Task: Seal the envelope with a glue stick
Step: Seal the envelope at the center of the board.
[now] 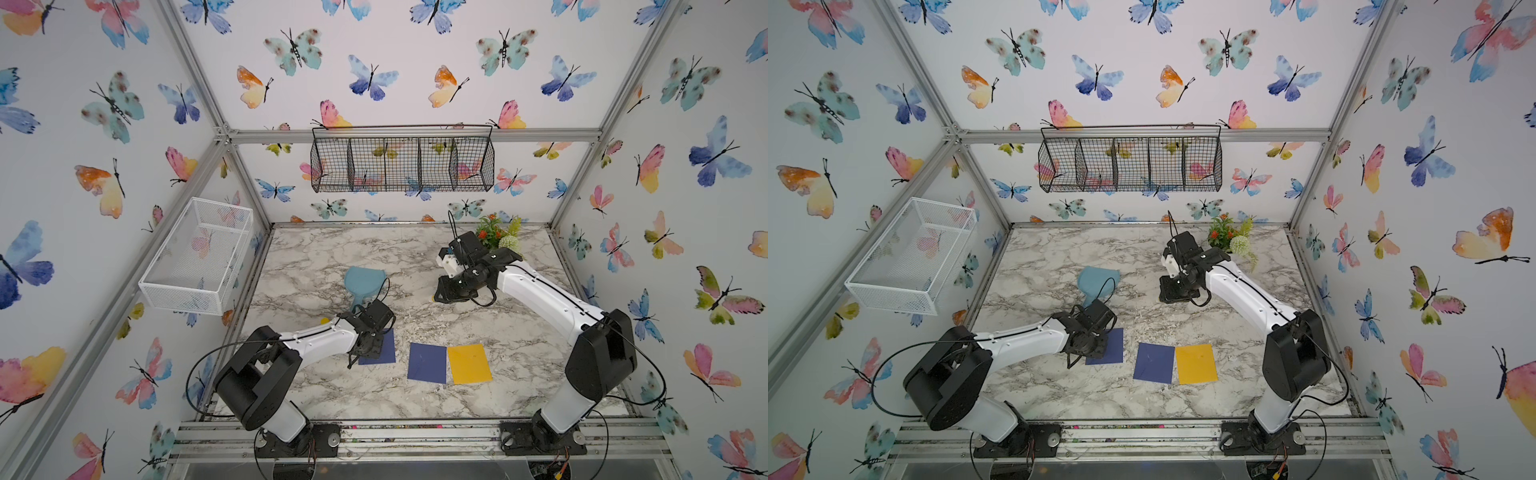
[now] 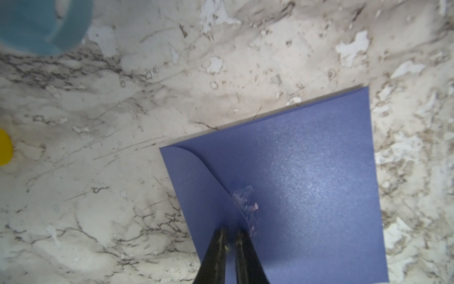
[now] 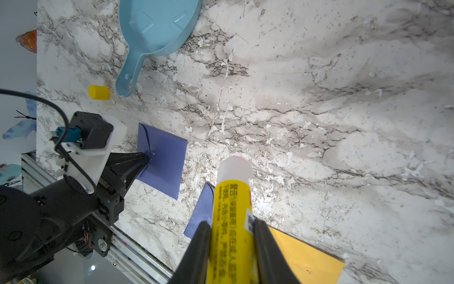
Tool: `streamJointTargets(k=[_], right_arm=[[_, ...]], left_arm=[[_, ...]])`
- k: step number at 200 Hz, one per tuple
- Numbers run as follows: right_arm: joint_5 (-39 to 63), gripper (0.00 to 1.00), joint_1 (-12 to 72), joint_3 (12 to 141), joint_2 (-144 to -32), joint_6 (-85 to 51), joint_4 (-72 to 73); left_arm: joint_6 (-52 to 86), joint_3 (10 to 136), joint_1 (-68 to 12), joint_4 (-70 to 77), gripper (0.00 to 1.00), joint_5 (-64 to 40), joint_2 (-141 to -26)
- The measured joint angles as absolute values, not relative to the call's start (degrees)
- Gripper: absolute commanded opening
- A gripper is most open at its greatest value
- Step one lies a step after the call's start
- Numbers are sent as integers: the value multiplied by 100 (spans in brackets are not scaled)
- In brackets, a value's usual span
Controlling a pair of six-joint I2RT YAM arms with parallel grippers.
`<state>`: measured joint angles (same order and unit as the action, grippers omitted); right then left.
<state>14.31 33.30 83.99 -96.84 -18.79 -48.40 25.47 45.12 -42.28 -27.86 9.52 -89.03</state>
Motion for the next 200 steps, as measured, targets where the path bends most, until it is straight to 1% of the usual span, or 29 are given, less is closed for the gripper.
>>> streamJointTargets(k=[52, 94, 181, 200], right_arm=[[1431, 2, 3330, 8399, -9684, -1879, -4842], [1433, 2, 3330, 8399, -9684, -1879, -4842], [1435, 2, 3330, 8399, -9684, -1879, -4842], [1435, 2, 3330, 8399, -9684, -1876, -4845]], left_arm=[[2530, 4733, -4252, -3081, 17, 937, -8886], [2528, 4910, -4261, -3183, 16, 904, -8619], [2545, 4499, -4261, -2985, 15, 788, -8794], [2550, 4499, -4261, -2969, 16, 784, -8805]])
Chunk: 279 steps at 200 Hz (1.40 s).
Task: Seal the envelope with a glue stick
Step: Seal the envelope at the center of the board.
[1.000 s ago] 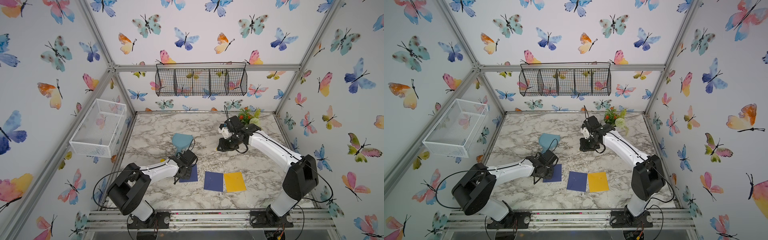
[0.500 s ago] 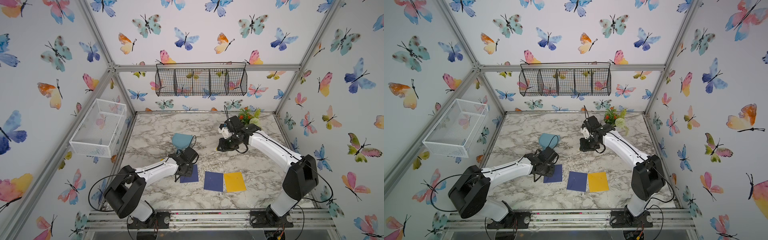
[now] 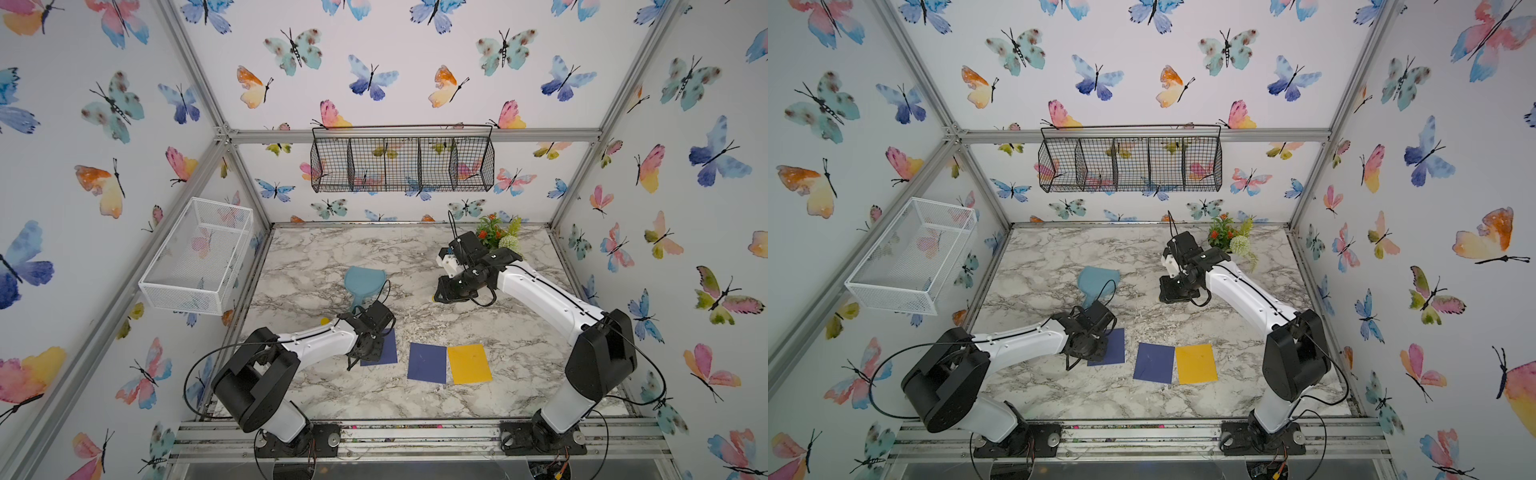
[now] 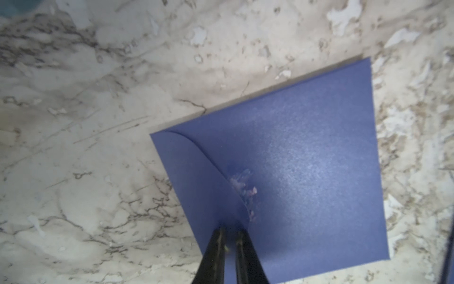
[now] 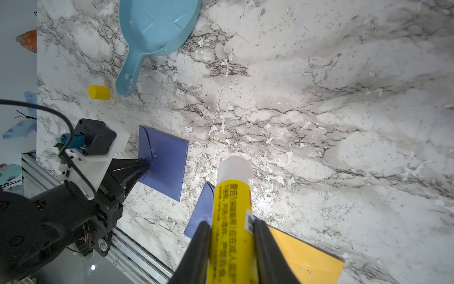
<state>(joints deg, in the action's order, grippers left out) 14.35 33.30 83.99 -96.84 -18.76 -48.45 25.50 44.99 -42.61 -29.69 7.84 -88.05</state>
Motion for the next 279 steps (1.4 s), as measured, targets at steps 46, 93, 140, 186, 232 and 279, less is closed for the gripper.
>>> streamJointTargets(k=[46, 93, 140, 186, 232, 279], right_arm=[[1435, 2, 3330, 8399, -9684, -1874, -4873], [1437, 2, 3330, 8399, -9684, -1850, -4886], [1439, 2, 3330, 8399, -9684, -1835, -4888], [1437, 2, 3330, 8399, -9684, -1835, -4912], [1437, 2, 3330, 8399, -9684, -1833, -4934], [1437, 2, 3330, 8399, -9684, -1833, -4952]], left_arm=[[2550, 4510, -4261, -2906, 17, 786, -8840], [2482, 4646, -4261, -2982, 17, 888, -8842], [2296, 5100, -4150, -3037, 17, 943, -8840], [2202, 5120, -4086, -2976, 16, 985, -9054], [2182, 5116, -4082, -2939, 16, 1081, -9170], [2182, 5015, -4064, -2832, 16, 1162, -9334]])
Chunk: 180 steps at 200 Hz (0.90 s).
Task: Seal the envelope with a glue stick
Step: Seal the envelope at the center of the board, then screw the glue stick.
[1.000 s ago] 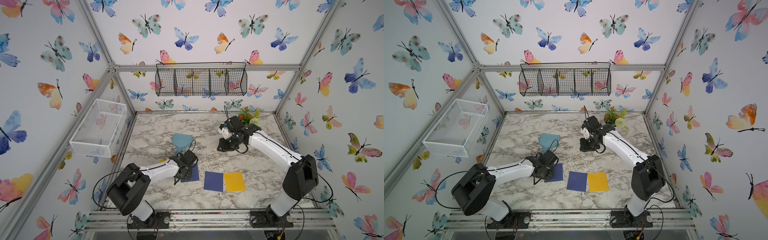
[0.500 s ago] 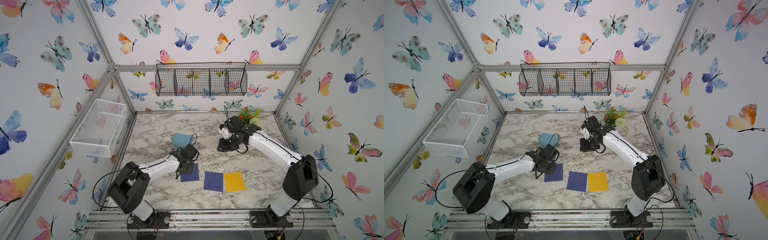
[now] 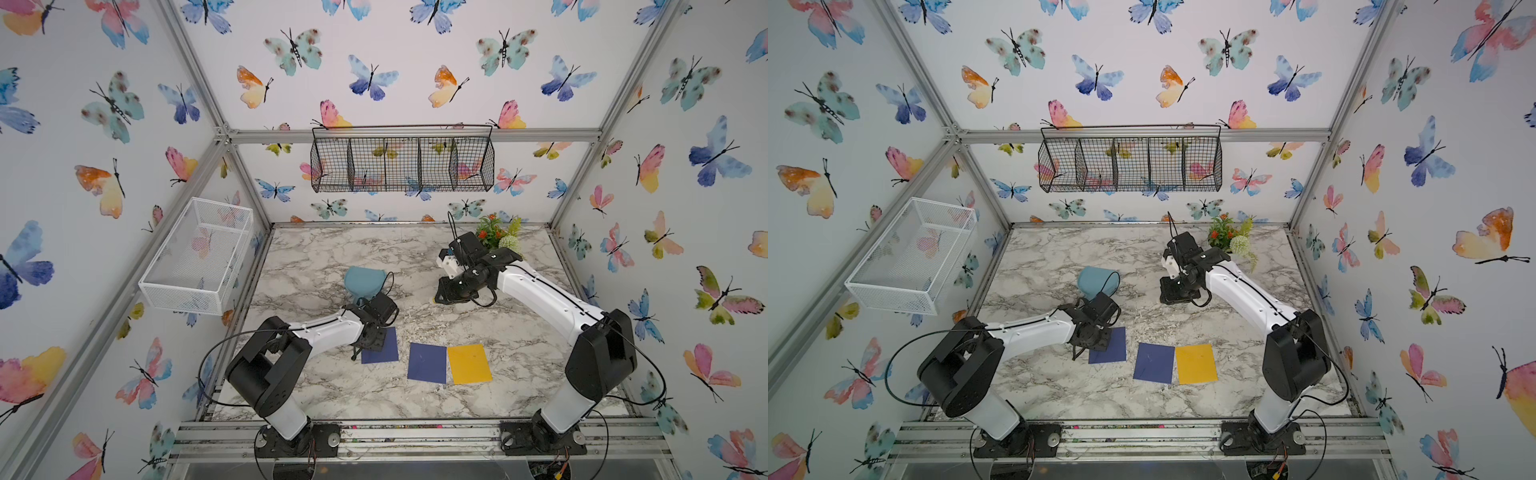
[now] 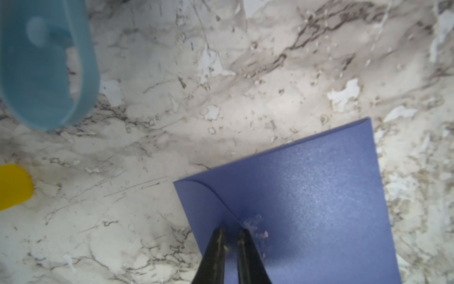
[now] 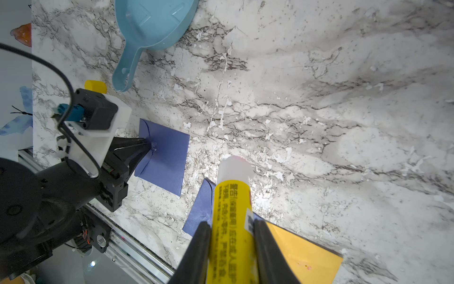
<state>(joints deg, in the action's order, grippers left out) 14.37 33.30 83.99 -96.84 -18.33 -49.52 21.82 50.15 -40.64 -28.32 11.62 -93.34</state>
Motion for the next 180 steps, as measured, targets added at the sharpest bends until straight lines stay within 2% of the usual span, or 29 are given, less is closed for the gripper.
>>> streamJointTargets(k=[45, 82, 117, 146, 180], right_arm=[[1431, 2, 3330, 8399, -9684, -1833, -5026], [1380, 2, 3330, 8431, -9684, -1837, -5026], [1424, 2, 3330, 8462, -9518, -2038, -4668], [1927, 2, 3330, 8442, -9080, -2477, -3813], [2904, 2, 3330, 7690, -8311, -3426, -1610]], left_arm=[[2182, 5000, -4062, -2797, 16, 1164, -9338], [2156, 5017, -4045, -2858, 21, 1166, -9273], [2010, 5360, -3933, -2919, 24, 1151, -8565], [1879, 5745, -3809, -2423, 26, 934, -7789], [1752, 5955, -3732, -1452, 37, 499, -6978]])
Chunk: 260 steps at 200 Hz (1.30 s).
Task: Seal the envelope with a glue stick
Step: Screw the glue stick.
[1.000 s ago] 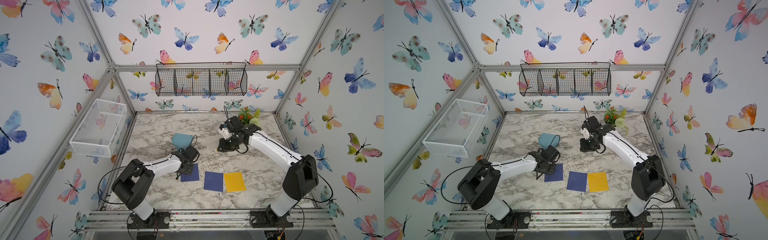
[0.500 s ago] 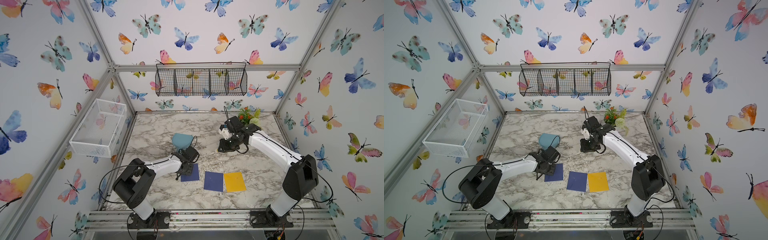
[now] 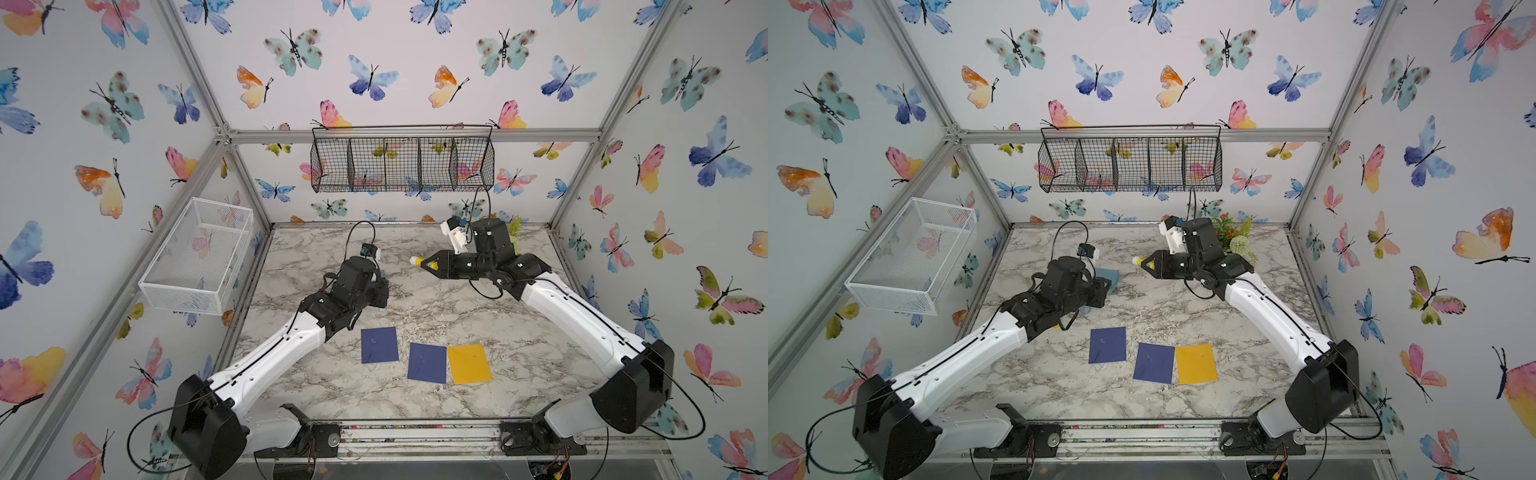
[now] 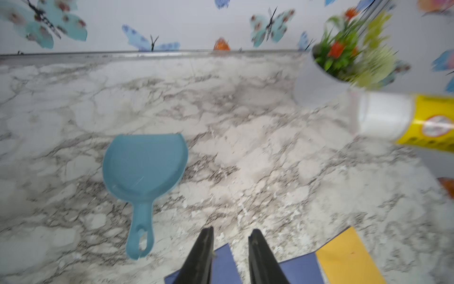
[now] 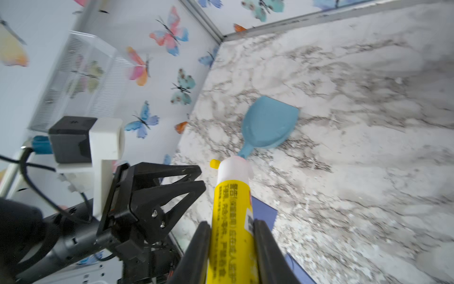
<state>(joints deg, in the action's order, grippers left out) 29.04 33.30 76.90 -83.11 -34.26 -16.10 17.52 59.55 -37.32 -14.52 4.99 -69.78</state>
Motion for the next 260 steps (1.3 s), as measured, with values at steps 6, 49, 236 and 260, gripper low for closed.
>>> streamJointTargets(k=[6, 49, 236, 260], right_arm=[[3048, 2, 3330, 7522, -8191, -3614, -1164], [3763, 2, 3330, 6873, -7800, -4882, 1778], [4543, 2, 4368, 8051, -9227, -7422, 7054], [4644, 2, 4427, 8158, -9327, -7708, 7439]], left_arm=[[1745, 5951, -3728, -1319, 39, 447, -6871], [1909, 5566, -3483, 351, 46, -287, -5811], [3798, 5900, -3229, 5596, 45, -3363, -6482], [3854, 5992, -3223, 5780, 42, -3531, -6539]])
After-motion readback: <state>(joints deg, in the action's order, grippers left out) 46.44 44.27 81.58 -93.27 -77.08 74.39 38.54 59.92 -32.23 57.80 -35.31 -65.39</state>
